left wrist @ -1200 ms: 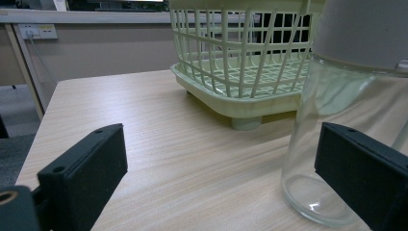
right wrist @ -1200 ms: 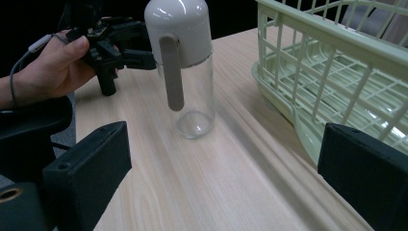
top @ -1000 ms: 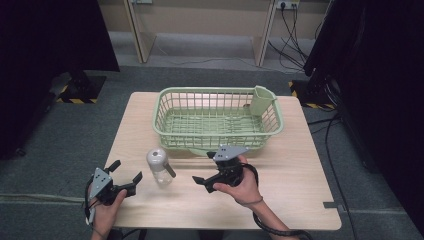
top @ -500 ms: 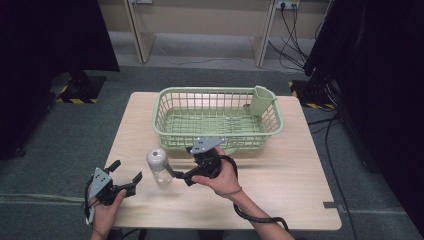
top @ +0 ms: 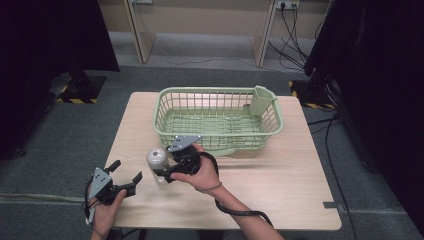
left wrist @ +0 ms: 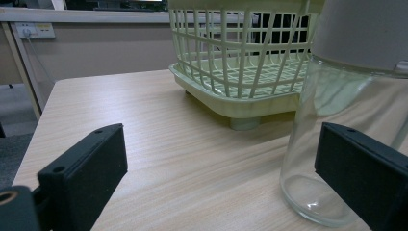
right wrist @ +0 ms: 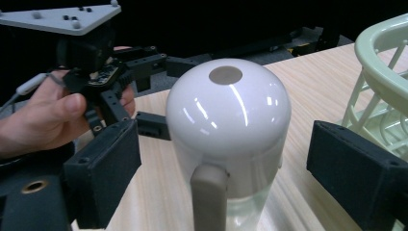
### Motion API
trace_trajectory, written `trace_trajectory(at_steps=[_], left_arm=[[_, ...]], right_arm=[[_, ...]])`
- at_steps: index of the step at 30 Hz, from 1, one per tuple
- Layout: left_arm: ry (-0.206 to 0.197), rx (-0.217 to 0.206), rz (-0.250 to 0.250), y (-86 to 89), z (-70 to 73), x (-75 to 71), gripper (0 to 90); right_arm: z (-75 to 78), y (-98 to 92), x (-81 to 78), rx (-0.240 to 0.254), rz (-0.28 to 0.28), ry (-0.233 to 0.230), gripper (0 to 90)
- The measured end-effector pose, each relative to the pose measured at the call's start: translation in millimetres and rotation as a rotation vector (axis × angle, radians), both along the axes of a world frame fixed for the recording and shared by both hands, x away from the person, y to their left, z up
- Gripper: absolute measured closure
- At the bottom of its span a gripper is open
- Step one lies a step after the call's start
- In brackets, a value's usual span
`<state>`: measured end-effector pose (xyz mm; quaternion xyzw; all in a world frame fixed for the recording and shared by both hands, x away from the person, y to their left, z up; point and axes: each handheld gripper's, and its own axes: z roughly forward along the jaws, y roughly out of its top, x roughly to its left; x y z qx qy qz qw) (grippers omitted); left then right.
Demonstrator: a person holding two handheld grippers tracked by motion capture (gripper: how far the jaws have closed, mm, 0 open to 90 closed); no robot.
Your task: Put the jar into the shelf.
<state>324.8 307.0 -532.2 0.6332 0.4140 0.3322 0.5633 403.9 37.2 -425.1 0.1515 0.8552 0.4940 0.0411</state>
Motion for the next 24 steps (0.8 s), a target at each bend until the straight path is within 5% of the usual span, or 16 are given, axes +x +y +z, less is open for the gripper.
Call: trace_trajectory(at_steps=[10, 24], left_arm=[[0.000, -0.001, -0.001, 0.2, 0.0, 0.0, 3.8], [0.000, -0.002, -0.002, 0.3, 0.0, 0.1, 3.7]], right_arm=[[-9.8, 13.7, 5.2, -0.009, -0.006, -0.013, 28.2], [-5.7, 13.8, -0.7, 0.002, -0.049, -0.055, 31.3]])
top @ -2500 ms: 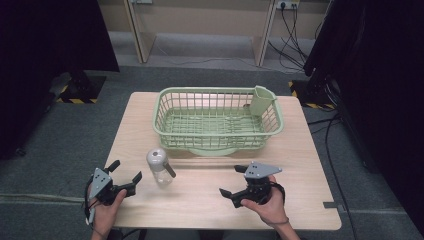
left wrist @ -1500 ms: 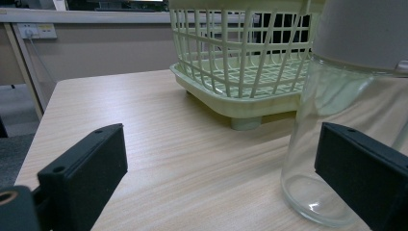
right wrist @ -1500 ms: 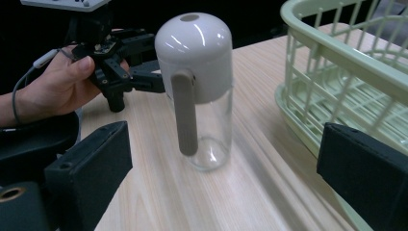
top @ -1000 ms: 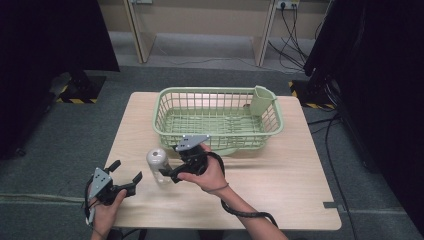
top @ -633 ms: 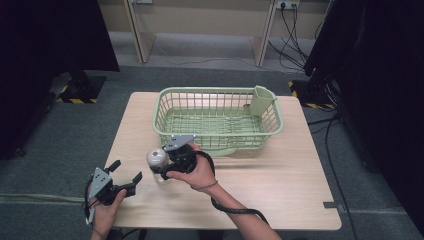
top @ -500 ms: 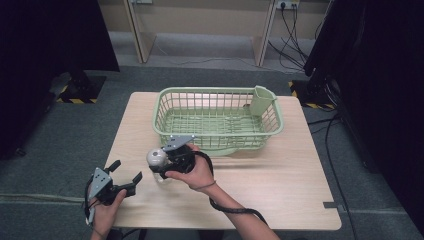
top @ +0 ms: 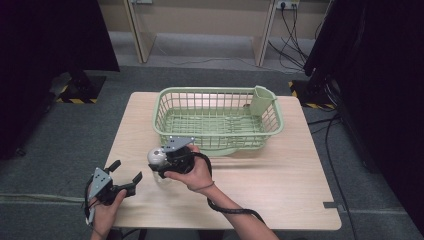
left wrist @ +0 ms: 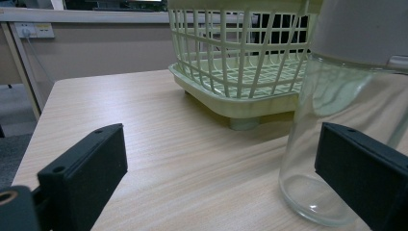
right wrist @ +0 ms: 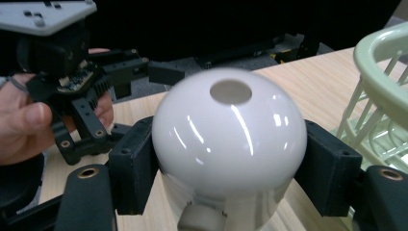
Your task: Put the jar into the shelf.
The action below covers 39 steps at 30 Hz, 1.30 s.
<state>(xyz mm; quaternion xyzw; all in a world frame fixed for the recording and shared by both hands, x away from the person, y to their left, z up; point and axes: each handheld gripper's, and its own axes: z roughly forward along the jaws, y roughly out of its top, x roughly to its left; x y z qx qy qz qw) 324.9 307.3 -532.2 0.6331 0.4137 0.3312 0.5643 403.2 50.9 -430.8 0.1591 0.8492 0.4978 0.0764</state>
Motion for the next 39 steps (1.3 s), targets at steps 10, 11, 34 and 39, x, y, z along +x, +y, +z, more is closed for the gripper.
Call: trace_trajectory(at_steps=[10, 11, 34, 39], left_arm=[[0.000, 0.002, -0.001, -0.2, 0.0, 0.0, 3.7], [0.000, 0.001, -0.001, -0.2, 0.0, 0.0, 3.7], [-0.002, 0.004, -0.002, -0.8, 0.0, -0.1, 3.7], [-0.003, 0.005, -0.001, -0.9, 0.0, 0.0, 3.7]], right_arm=[[10.3, -6.7, -8.9, 0.020, 0.005, 0.005, 31.7], [12.7, -7.9, -10.0, 0.024, 0.006, 0.001, 31.7], [64.6, -41.7, -16.0, 0.108, -0.031, -0.044, 31.8], [77.1, -52.5, -13.4, 0.122, -0.054, -0.058, 31.8]])
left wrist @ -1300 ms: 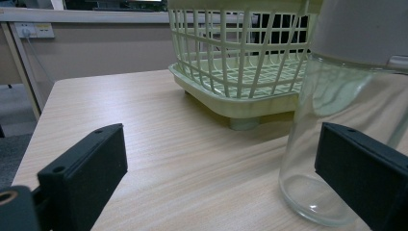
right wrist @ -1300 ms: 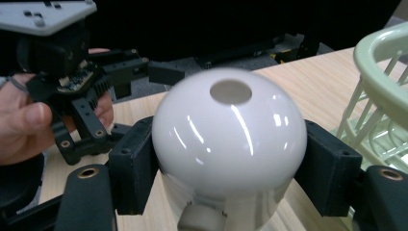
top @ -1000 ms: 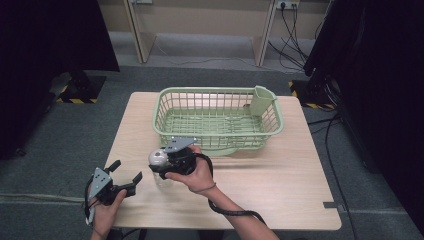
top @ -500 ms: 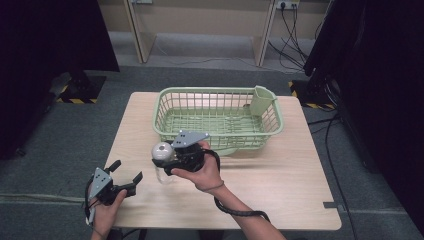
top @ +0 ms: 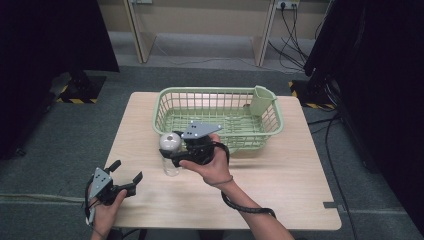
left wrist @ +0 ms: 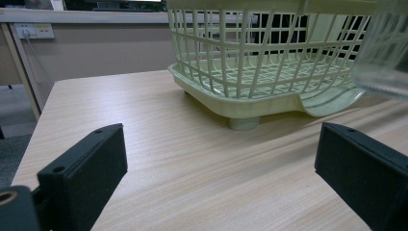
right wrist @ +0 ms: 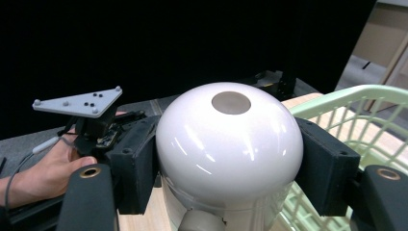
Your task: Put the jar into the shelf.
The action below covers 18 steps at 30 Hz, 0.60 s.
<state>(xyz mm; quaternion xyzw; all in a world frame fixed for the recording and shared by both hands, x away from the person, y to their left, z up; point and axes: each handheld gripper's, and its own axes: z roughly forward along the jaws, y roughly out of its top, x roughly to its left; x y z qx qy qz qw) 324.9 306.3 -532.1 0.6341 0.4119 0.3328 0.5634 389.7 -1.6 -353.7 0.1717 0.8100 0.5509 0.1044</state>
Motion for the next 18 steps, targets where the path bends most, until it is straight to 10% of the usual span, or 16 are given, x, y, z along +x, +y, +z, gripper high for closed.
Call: trace_trajectory(at_steps=[18], left_arm=[[0.002, -0.002, 0.002, 0.1, 0.0, 0.1, 3.7]], right_arm=[[33.4, -27.7, 7.1, 0.034, -0.055, -0.028, 31.8]])
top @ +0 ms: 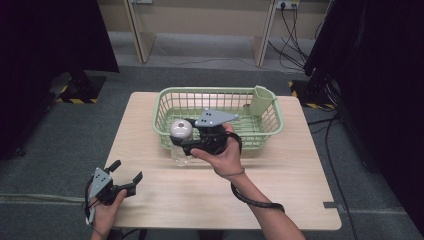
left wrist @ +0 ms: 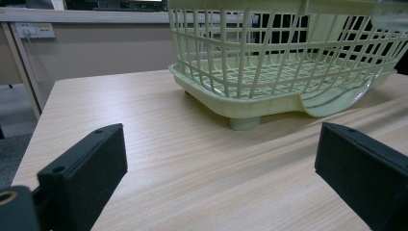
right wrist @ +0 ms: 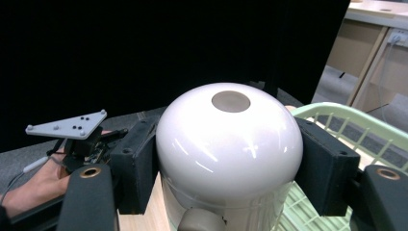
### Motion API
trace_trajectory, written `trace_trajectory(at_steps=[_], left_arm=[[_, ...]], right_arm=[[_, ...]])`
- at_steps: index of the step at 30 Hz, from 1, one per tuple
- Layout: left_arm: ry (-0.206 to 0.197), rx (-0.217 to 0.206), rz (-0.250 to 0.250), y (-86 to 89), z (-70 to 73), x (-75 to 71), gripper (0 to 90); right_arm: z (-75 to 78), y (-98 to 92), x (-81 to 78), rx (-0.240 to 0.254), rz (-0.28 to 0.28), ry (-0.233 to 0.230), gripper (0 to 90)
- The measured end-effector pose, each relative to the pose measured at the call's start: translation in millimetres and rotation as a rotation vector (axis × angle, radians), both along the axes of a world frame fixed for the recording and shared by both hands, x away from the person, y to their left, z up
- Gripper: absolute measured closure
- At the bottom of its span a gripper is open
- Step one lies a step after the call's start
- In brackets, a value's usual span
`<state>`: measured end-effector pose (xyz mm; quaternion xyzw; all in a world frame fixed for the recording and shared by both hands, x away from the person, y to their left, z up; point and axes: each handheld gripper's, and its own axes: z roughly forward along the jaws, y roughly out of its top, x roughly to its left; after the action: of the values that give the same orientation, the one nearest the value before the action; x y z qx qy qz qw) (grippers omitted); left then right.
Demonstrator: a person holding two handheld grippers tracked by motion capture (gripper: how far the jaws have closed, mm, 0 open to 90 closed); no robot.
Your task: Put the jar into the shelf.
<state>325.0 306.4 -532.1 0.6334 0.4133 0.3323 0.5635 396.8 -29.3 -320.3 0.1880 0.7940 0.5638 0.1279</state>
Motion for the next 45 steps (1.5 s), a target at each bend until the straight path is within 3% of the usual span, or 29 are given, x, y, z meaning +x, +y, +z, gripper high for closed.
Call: trace_trajectory(at_steps=[12, 24, 37, 45], left_arm=[[0.000, 0.001, -0.001, 0.0, 0.0, 0.1, 3.7], [0.000, 0.003, -0.001, -0.2, 0.0, 0.1, 3.7], [0.000, 0.002, -0.002, -0.1, 0.0, 0.2, 3.7], [0.001, 0.001, -0.002, 0.0, 0.0, 0.2, 3.7]], right_arm=[[20.5, -14.4, 8.5, 0.015, -0.046, -0.024, 31.9], [35.1, -33.0, 27.2, 0.023, -0.138, -0.036, 31.9], [35.9, -43.6, 60.9, 0.007, -0.257, -0.013, 31.9], [34.6, -47.5, 90.5, -0.013, -0.351, 0.017, 31.9]])
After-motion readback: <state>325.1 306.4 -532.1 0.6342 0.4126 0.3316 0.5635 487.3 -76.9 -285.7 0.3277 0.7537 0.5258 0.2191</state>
